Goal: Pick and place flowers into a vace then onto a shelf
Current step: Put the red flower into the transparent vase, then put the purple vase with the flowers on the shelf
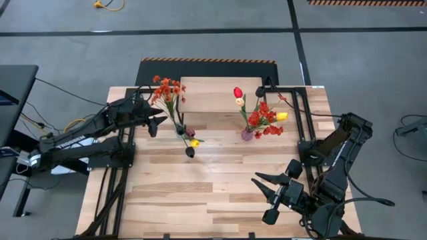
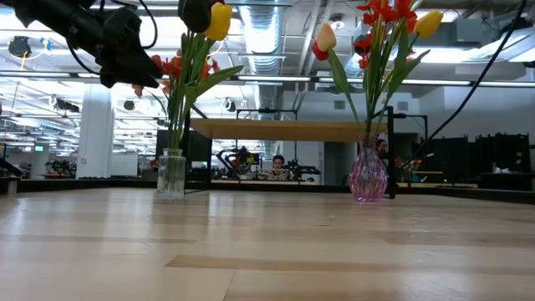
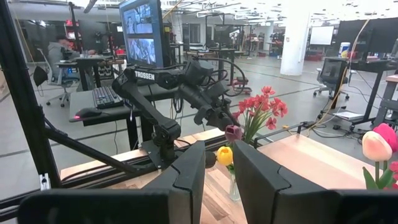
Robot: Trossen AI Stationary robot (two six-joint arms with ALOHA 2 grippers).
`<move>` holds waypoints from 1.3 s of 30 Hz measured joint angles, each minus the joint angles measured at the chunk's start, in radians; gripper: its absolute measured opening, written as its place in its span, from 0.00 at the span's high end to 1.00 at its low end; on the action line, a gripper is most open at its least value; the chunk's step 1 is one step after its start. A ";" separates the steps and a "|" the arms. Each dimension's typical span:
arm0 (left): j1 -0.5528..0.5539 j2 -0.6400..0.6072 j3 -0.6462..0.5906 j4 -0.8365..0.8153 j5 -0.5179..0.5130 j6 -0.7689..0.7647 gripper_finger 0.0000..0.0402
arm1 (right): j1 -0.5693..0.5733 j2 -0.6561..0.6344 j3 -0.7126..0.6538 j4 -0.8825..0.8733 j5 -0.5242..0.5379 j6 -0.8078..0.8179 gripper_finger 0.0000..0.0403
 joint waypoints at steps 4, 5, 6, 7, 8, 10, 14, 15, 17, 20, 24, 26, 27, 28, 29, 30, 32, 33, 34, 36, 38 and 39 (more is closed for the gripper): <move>0.000 -0.049 0.011 -0.022 0.000 0.000 0.54 | 0.000 0.000 0.000 0.000 0.000 0.000 0.81; 0.000 -0.068 0.014 -0.036 -0.002 0.000 0.54 | 0.000 0.000 0.000 0.000 0.000 0.000 0.81; 0.000 -0.089 0.018 -0.042 -0.002 0.000 0.54 | 0.000 0.000 0.000 0.000 0.001 0.000 0.81; 0.000 -0.113 0.024 -0.046 -0.002 0.000 0.54 | 0.000 0.000 0.000 -0.001 0.002 -0.001 0.81; 0.000 -0.139 0.029 -0.055 0.000 0.000 0.54 | 0.000 0.000 0.000 -0.002 0.002 -0.003 0.81; 0.000 -0.196 0.038 -0.064 0.018 0.000 0.54 | -0.006 0.000 0.000 -0.002 0.001 -0.032 0.81; -0.001 -0.318 0.039 -0.072 0.100 -0.015 0.54 | -0.021 0.002 0.000 0.000 0.001 -0.102 0.81; -0.001 -0.348 0.039 -0.077 0.114 -0.023 0.54 | -0.027 0.002 0.000 0.001 0.001 -0.103 0.81; -0.001 -0.407 0.039 -0.087 0.125 -0.036 0.54 | -0.036 0.002 0.000 0.002 -0.005 -0.103 0.81; -0.001 -0.492 0.039 -0.104 0.131 -0.047 0.54 | -0.024 0.003 0.000 0.000 -0.032 -0.079 0.81; -0.001 -0.569 0.028 -0.129 0.143 -0.057 0.54 | 0.037 0.003 -0.027 -0.091 -0.046 0.117 0.81; -0.001 -0.568 0.025 -0.151 0.172 -0.058 0.54 | 0.066 0.003 -0.075 -0.178 -0.033 0.316 0.81; -0.001 -0.567 0.024 -0.164 0.181 -0.058 0.54 | 0.075 0.003 -0.111 -0.220 -0.027 0.436 0.81; -0.001 -0.565 0.021 -0.160 0.185 -0.055 0.54 | 0.079 0.003 -0.154 -0.251 -0.030 0.557 0.81; -0.001 -0.565 0.012 -0.147 0.187 -0.054 0.54 | 0.079 0.003 -0.204 -0.271 -0.040 0.671 0.81; -0.001 -0.565 -0.002 -0.142 0.193 -0.054 0.54 | 0.077 0.003 -0.259 -0.273 -0.055 0.776 0.81; -0.001 -0.566 -0.031 -0.133 0.196 -0.055 0.54 | 0.061 0.005 -0.370 -0.227 -0.092 0.938 0.81; -0.001 -0.566 -0.037 -0.126 0.198 -0.055 0.54 | 0.049 0.016 -0.428 -0.173 -0.101 0.987 0.81; -0.001 -0.566 -0.040 -0.121 0.200 -0.054 0.54 | 0.036 0.032 -0.476 -0.111 -0.106 1.011 0.81; -0.001 -0.565 -0.051 -0.116 0.203 -0.048 0.54 | 0.016 0.075 -0.554 -0.016 -0.105 1.018 0.81; -0.001 -0.564 -0.066 -0.124 0.216 -0.049 0.54 | -0.002 0.124 -0.597 0.054 -0.092 1.030 0.81; -0.001 -0.565 -0.070 -0.118 0.225 -0.049 0.54 | -0.011 0.151 -0.610 0.067 -0.091 1.038 0.81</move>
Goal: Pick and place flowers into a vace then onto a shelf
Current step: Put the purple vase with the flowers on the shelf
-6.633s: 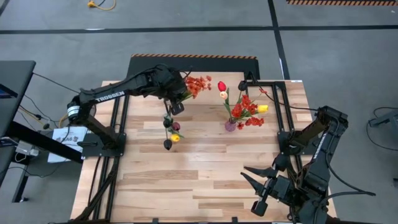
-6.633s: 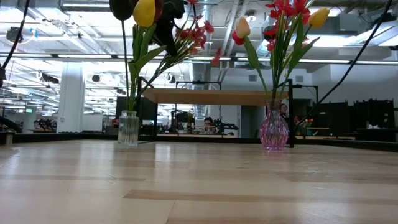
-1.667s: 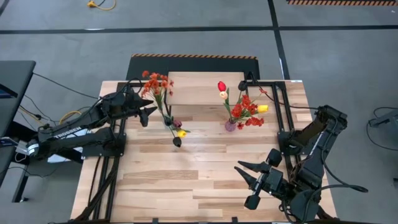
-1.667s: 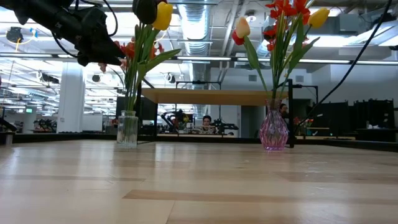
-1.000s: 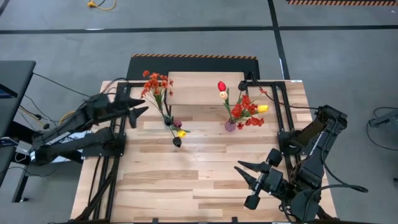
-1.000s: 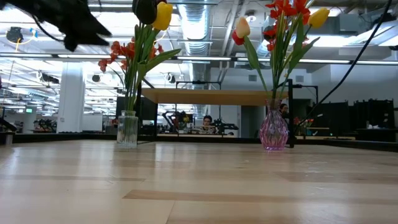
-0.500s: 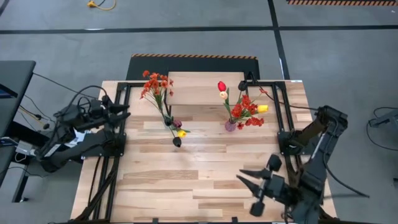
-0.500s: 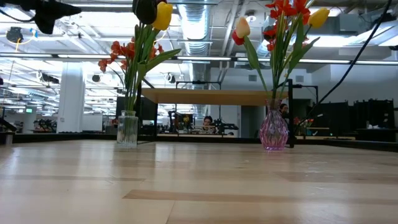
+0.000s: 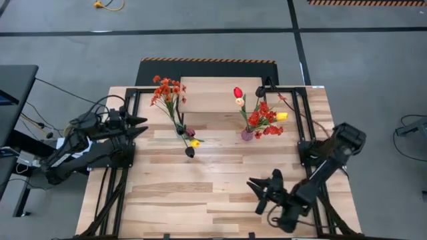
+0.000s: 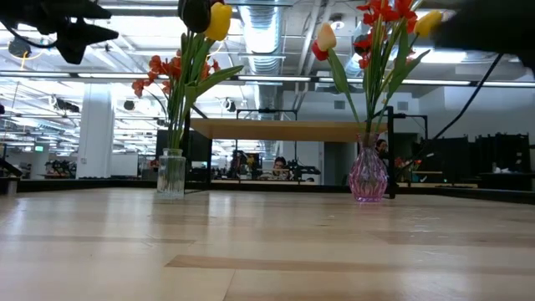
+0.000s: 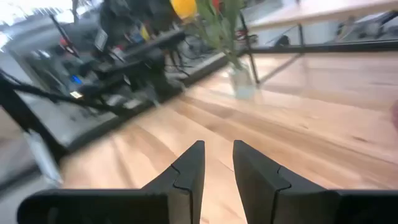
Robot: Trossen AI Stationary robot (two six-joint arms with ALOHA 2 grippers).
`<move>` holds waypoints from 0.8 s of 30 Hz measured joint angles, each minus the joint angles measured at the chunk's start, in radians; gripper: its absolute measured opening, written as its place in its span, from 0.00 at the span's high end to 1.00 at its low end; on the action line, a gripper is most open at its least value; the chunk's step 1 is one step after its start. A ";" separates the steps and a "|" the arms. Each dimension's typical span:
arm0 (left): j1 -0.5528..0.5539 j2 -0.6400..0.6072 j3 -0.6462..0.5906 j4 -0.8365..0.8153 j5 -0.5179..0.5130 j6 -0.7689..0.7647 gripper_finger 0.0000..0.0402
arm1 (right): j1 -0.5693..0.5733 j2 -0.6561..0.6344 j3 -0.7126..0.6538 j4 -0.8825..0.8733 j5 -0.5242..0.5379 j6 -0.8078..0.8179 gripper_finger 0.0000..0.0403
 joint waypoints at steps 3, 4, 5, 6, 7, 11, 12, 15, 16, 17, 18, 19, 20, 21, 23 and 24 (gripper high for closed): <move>0.000 -0.002 -0.001 0.015 0.031 0.000 0.54 | -0.028 0.097 -0.007 0.003 0.000 0.022 0.81; 0.000 -0.002 -0.001 0.016 0.041 0.004 0.54 | -0.037 0.126 -0.007 0.007 0.002 0.025 0.81; 0.000 -0.002 -0.001 0.020 0.049 0.005 0.54 | -0.046 0.156 -0.007 0.016 0.006 0.025 0.81; 0.000 -0.002 -0.001 0.022 0.050 0.006 0.54 | -0.055 0.186 -0.006 0.023 0.006 0.024 0.81; 0.000 -0.002 -0.001 0.022 0.050 0.006 0.54 | -0.064 0.213 -0.006 0.020 0.005 0.025 0.81; 0.000 -0.002 -0.001 0.021 0.039 0.007 0.54 | -0.088 0.278 -0.006 0.015 -0.018 0.011 0.81; 0.000 -0.002 -0.001 0.020 0.039 0.007 0.54 | -0.091 0.279 -0.007 0.014 -0.036 -0.010 0.81; 0.000 -0.002 -0.001 0.019 0.040 0.008 0.54 | -0.107 0.220 -0.003 0.017 -0.114 -0.162 0.81; 0.000 -0.002 -0.001 0.019 0.040 0.008 0.54 | -0.113 0.186 0.006 0.019 -0.166 -0.255 0.81; 0.000 -0.002 -0.001 0.019 0.040 0.008 0.54 | -0.119 0.147 0.015 0.030 -0.237 -0.369 0.81; 0.000 -0.002 -0.001 0.019 0.040 0.008 0.54 | -0.127 0.104 0.022 0.050 -0.318 -0.496 0.81; 0.000 -0.002 -0.001 0.018 0.040 0.008 0.54 | -0.136 0.058 0.028 0.081 -0.415 -0.629 0.81; 0.000 -0.002 -0.001 0.017 0.040 0.008 0.54 | -0.146 0.009 0.030 0.117 -0.528 -0.764 0.81; 0.000 -0.002 -0.001 0.016 0.040 0.008 0.54 | -0.159 -0.048 0.030 0.143 -0.654 -0.882 0.81; 0.000 -0.002 -0.001 0.015 0.040 0.008 0.54 | -0.197 -0.174 0.030 0.181 -0.928 -1.052 0.81; 0.000 -0.001 -0.001 0.014 0.040 0.008 0.54 | -0.221 -0.239 0.031 0.183 -1.063 -1.113 0.81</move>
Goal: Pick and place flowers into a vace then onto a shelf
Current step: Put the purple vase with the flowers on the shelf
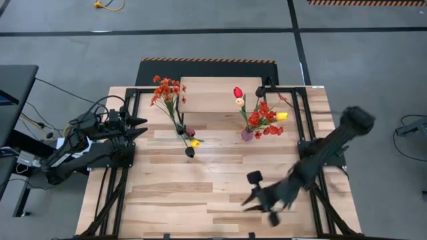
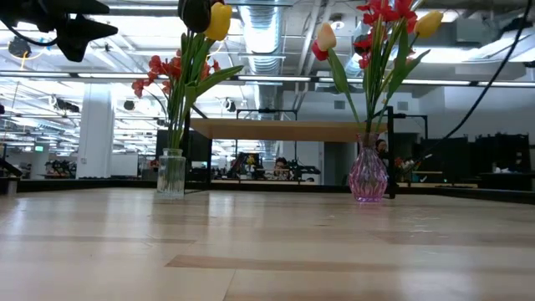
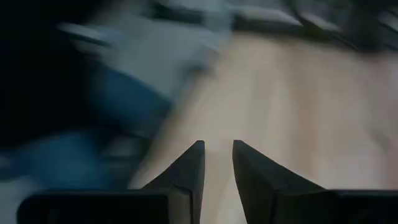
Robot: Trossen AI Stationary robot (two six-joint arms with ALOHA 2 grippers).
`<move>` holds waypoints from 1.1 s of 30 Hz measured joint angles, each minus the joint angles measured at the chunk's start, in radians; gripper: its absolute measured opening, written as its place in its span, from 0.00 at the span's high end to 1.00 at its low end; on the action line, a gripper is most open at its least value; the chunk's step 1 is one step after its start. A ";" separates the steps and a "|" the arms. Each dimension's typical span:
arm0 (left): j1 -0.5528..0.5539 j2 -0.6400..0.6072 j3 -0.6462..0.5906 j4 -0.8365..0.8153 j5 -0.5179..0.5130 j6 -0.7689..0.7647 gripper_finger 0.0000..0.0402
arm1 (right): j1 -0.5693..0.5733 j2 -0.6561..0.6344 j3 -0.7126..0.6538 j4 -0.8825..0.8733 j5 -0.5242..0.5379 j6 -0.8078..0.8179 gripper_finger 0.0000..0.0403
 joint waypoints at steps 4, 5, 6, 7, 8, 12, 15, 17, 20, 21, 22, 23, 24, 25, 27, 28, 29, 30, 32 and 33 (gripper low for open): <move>0.000 0.000 0.000 0.000 -0.003 0.000 0.54 | -0.066 -0.234 -0.005 -0.050 -0.277 -0.096 0.81; 0.000 0.000 0.000 0.000 -0.004 0.003 0.54 | -0.062 -0.285 -0.018 -0.078 -0.270 -0.098 0.81; 0.000 0.000 0.000 -0.002 -0.005 0.007 0.54 | -0.046 -0.325 -0.036 -0.106 -0.237 -0.097 0.81; 0.000 0.000 0.000 -0.003 -0.004 0.010 0.54 | -0.019 -0.362 -0.060 -0.132 -0.172 -0.084 0.81; 0.000 0.000 0.000 -0.003 -0.004 0.013 0.54 | 0.013 -0.391 -0.094 -0.153 -0.086 -0.066 0.81; 0.000 0.000 0.000 -0.002 -0.003 0.017 0.54 | 0.154 -0.490 -0.260 -0.198 0.315 0.116 0.83; 0.000 0.000 0.000 0.002 -0.004 0.017 0.54 | 0.204 -0.508 -0.379 -0.197 0.552 0.275 0.84; 0.000 0.000 0.000 0.001 -0.005 0.022 0.54 | 0.198 -0.502 -0.428 -0.194 0.666 0.349 0.84; 0.000 0.000 0.000 0.002 -0.005 0.030 0.54 | 0.169 -0.485 -0.480 -0.192 0.762 0.408 0.84; 0.000 0.000 0.000 0.002 -0.006 0.033 0.54 | 0.156 -0.473 -0.490 -0.192 0.786 0.426 0.84; 0.000 0.000 0.000 0.003 -0.006 0.037 0.54 | 0.142 -0.463 -0.501 -0.192 0.806 0.445 0.84; 0.000 0.000 0.000 0.005 -0.006 0.041 0.54 | 0.128 -0.451 -0.514 -0.193 0.827 0.463 0.84; 0.000 0.000 0.000 0.006 -0.006 0.043 0.54 | 0.113 -0.438 -0.526 -0.194 0.846 0.484 0.84; 0.000 0.000 0.000 0.006 -0.006 0.044 0.54 | 0.098 -0.425 -0.536 -0.193 0.859 0.509 0.84; 0.000 0.000 0.000 0.006 -0.006 0.044 0.54 | 0.065 -0.397 -0.555 -0.193 0.871 0.569 0.84; 0.000 0.000 0.000 0.006 -0.006 0.044 0.54 | 0.047 -0.377 -0.561 -0.194 0.871 0.601 0.83; 0.000 0.000 0.001 0.006 -0.007 0.045 0.54 | 0.028 -0.356 -0.563 -0.193 0.871 0.631 0.82; 0.000 0.000 0.000 0.006 -0.007 0.045 0.54 | 0.010 -0.335 -0.563 -0.192 0.873 0.655 0.80; 0.000 0.000 0.000 0.006 -0.009 0.045 0.54 | -0.025 -0.289 -0.563 -0.169 0.878 0.687 0.76; 0.000 0.000 0.000 0.006 -0.009 0.045 0.54 | -0.042 -0.266 -0.563 -0.152 0.880 0.695 0.74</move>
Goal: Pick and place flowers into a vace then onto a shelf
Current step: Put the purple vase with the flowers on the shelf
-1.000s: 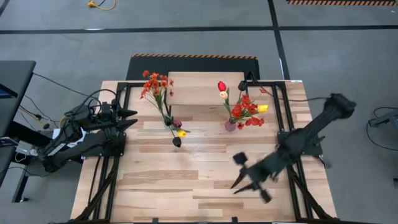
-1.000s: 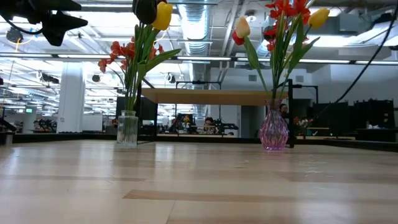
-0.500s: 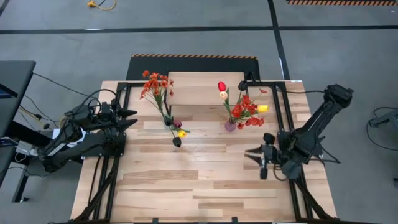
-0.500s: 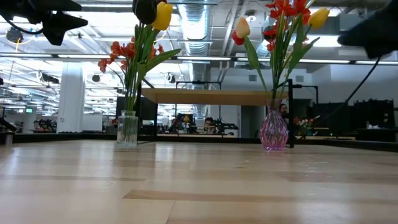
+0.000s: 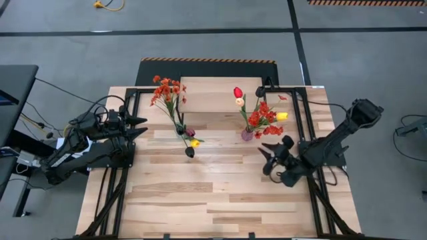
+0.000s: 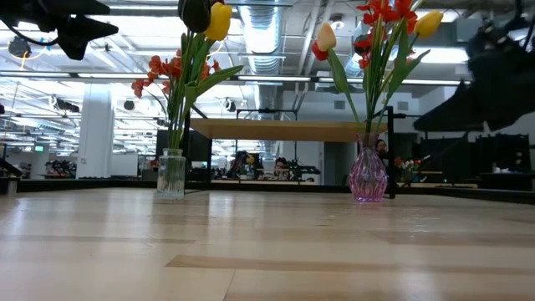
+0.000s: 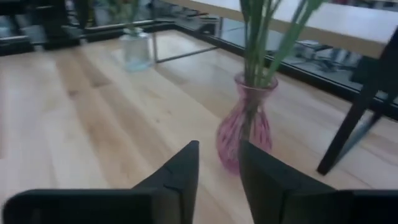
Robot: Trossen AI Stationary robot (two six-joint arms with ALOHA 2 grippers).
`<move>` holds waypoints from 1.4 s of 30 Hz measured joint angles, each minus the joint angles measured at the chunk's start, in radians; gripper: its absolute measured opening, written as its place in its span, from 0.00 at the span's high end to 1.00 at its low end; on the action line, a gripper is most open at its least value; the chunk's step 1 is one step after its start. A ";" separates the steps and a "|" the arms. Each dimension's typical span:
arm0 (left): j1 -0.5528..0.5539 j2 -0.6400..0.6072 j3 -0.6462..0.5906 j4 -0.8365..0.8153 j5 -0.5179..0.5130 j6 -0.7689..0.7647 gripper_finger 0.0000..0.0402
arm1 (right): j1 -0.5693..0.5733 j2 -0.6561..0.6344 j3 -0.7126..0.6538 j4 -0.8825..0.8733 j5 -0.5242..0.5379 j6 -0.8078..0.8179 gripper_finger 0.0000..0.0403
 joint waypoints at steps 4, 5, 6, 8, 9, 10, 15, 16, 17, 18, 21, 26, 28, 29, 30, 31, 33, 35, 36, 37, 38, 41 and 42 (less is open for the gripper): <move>0.000 0.000 0.000 0.000 0.000 0.000 0.54 | -0.072 0.102 0.000 0.123 0.024 0.000 0.61; 0.000 0.000 0.000 0.000 0.000 0.000 0.54 | -0.091 0.127 0.000 0.156 0.034 0.000 0.57; 0.000 0.000 0.000 0.000 0.000 0.000 0.54 | -0.108 0.153 0.000 0.191 0.044 0.000 0.54; 0.000 0.000 0.000 0.000 0.000 0.000 0.54 | -0.142 0.201 0.000 0.256 0.054 0.000 0.47; 0.000 0.000 0.000 0.000 0.000 0.000 0.54 | -0.159 0.224 0.000 0.283 0.054 0.000 0.44; 0.000 0.000 0.000 0.000 0.000 0.000 0.54 | -0.175 0.244 0.000 0.308 0.054 0.000 0.41; 0.000 0.000 0.000 0.000 -0.001 0.000 0.54 | -0.231 0.324 0.013 0.360 0.052 -0.024 0.32; 0.000 0.000 0.000 0.000 -0.003 0.000 0.54 | -0.240 0.337 0.019 0.361 0.052 -0.039 0.32; 0.000 0.000 0.000 0.000 -0.010 0.000 0.54 | -0.248 0.349 0.025 0.360 0.052 -0.056 0.31; 0.000 0.000 0.000 0.000 -0.017 0.000 0.54 | -0.253 0.360 0.033 0.360 0.052 -0.078 0.31; 0.000 0.000 0.000 0.000 -0.028 0.000 0.54 | -0.263 0.381 0.059 0.361 0.052 -0.154 0.31; 0.000 0.000 0.000 -0.001 -0.028 0.000 0.54 | -0.266 0.387 0.090 0.361 0.068 -0.200 0.31; 0.000 0.000 0.000 -0.001 -0.028 0.000 0.54 | -0.274 0.387 0.093 0.360 0.070 -0.202 0.31; 0.000 0.000 0.000 -0.001 -0.028 0.000 0.54 | -0.279 0.387 0.095 0.360 0.070 -0.202 0.31; 0.000 0.000 0.000 -0.001 -0.028 0.000 0.54 | -0.287 0.387 0.096 0.363 0.070 -0.201 0.31; 0.000 0.000 0.000 0.000 -0.028 0.000 0.54 | -0.295 0.387 0.096 0.364 0.070 -0.198 0.31; 0.000 0.000 0.000 0.000 -0.029 0.000 0.54 | -0.314 0.387 0.096 0.371 0.069 -0.195 0.31; 0.000 0.000 0.000 -0.001 -0.029 0.000 0.54 | -0.334 0.387 0.096 0.391 0.069 -0.194 0.31; 0.000 0.000 0.000 -0.001 -0.029 0.000 0.54 | -0.344 0.387 0.096 0.400 0.069 -0.194 0.31; 0.000 0.000 0.000 -0.001 -0.029 0.000 0.54 | -0.354 0.387 0.096 0.408 0.067 -0.194 0.31; 0.000 0.000 0.000 -0.001 -0.029 0.000 0.54 | -0.363 0.387 0.096 0.417 0.067 -0.194 0.31; 0.000 0.000 0.000 -0.001 -0.029 0.000 0.54 | -0.382 0.387 0.096 0.439 0.067 -0.194 0.31; 0.000 0.000 0.000 -0.001 -0.029 0.000 0.54 | -0.388 0.387 0.096 0.443 0.067 -0.194 0.31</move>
